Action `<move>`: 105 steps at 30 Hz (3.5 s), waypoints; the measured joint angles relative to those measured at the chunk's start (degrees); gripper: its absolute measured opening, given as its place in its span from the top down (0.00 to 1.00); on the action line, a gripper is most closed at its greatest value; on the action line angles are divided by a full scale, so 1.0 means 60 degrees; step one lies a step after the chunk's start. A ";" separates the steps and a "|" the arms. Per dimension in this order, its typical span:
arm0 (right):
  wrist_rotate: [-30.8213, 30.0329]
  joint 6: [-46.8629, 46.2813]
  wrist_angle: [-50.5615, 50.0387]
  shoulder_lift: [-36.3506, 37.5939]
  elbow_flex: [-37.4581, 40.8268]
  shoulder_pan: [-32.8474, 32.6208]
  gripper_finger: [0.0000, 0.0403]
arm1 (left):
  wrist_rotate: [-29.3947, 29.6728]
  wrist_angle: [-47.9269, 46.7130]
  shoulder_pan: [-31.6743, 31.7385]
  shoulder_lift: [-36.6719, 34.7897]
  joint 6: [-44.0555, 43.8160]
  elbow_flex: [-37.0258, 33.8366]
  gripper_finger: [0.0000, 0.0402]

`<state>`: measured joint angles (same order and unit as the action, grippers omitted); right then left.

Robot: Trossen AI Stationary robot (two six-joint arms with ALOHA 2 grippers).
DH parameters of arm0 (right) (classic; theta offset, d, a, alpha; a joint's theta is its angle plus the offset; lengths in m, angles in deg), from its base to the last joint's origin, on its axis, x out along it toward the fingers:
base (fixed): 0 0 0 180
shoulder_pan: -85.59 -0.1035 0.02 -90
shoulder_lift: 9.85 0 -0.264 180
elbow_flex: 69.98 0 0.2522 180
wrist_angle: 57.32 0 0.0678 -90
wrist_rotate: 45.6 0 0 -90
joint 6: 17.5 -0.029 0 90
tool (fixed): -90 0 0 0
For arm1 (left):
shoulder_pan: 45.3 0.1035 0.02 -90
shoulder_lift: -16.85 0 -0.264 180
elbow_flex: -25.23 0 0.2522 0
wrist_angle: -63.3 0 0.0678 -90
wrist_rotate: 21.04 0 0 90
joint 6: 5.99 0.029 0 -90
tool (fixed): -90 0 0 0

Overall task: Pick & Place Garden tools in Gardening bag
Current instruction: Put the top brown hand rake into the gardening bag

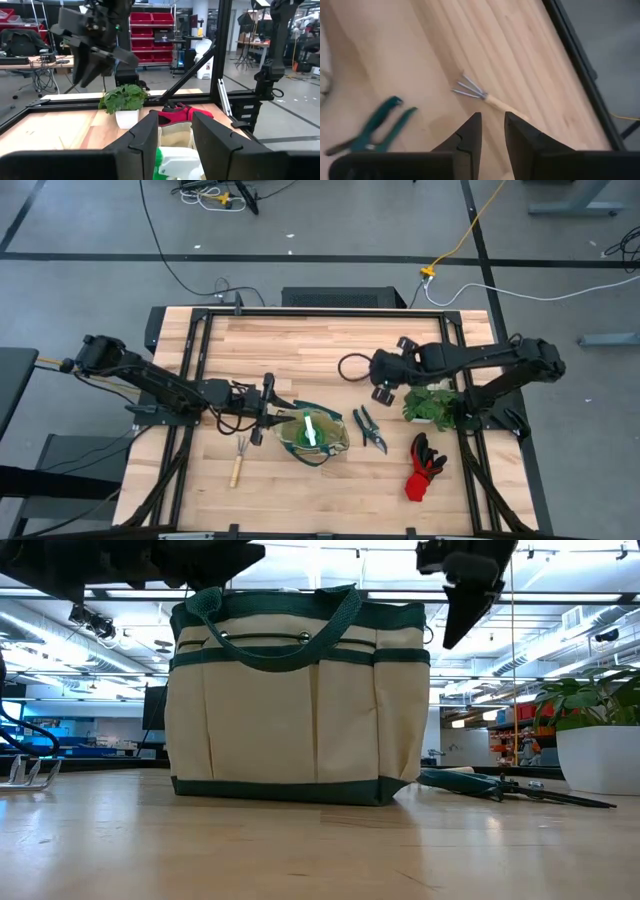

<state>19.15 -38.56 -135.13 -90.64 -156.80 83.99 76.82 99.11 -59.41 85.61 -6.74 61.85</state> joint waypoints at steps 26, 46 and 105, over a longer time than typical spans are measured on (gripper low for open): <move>0.1991 0.4163 0.2701 -0.1690 0.2422 0.3008 0.68 | -0.0101 -0.0003 0.0000 0.0011 0.0579 0.0000 0.69; 0.1638 0.5784 0.3567 -0.2943 0.2419 0.3277 0.59 | -0.0506 -0.0206 -0.0004 0.0011 0.0474 0.0000 0.69; 0.4154 0.4829 0.3327 -0.3883 0.2404 0.3379 0.67 | -0.0503 -0.0465 0.0000 0.0011 0.0477 0.0000 0.69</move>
<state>44.07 -9.58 -115.17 -113.94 -142.37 104.26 73.80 96.32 -59.41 85.67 -3.88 61.85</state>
